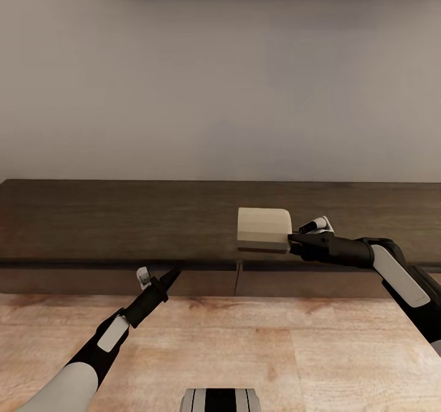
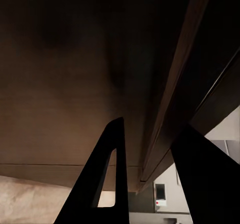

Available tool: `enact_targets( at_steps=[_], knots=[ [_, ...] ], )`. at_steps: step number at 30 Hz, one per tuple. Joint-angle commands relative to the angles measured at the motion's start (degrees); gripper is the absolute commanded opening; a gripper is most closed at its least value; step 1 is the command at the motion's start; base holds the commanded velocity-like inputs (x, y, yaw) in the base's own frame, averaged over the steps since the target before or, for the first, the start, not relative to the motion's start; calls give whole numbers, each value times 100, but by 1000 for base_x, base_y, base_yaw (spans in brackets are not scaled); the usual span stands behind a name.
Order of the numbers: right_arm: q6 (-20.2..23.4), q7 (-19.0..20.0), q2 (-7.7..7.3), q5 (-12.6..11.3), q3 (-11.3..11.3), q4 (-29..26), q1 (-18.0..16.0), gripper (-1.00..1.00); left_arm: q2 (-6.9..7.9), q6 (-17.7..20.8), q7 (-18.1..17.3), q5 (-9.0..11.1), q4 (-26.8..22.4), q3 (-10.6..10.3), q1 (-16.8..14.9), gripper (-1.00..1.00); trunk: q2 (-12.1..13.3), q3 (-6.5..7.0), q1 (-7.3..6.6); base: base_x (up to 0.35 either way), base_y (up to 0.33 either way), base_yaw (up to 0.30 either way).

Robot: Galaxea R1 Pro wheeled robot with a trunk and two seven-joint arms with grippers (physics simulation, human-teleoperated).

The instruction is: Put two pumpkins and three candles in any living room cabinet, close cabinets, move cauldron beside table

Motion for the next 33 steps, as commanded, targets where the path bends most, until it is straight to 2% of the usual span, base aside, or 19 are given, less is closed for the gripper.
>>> enact_targets(
  at_steps=[1, 16, 23, 33],
  knots=[
    [22, 15, -1, -18, 11, 3, -6, -100, 2, -21, 13, -47, 13, -10, 0, -100, -1, -5, 0, 0, 0, 0],
    [22, 23, 3, -18, 11, 3, -6, -100, 2, -21, 13, -52, 13, -10, 0, -100, -1, -5, 0, -34, 0, 0],
    [22, 24, 4, -18, 11, 3, -6, -100, 2, -21, 13, -51, 13, -10, 1, -100, -1, -5, 0, -203, 0, 0],
    [22, 24, 3, -18, 11, 3, -6, -100, 2, -21, 13, -52, 12, -10, -1, -100, -1, -5, 0, -20, 0, 0]
  ],
)
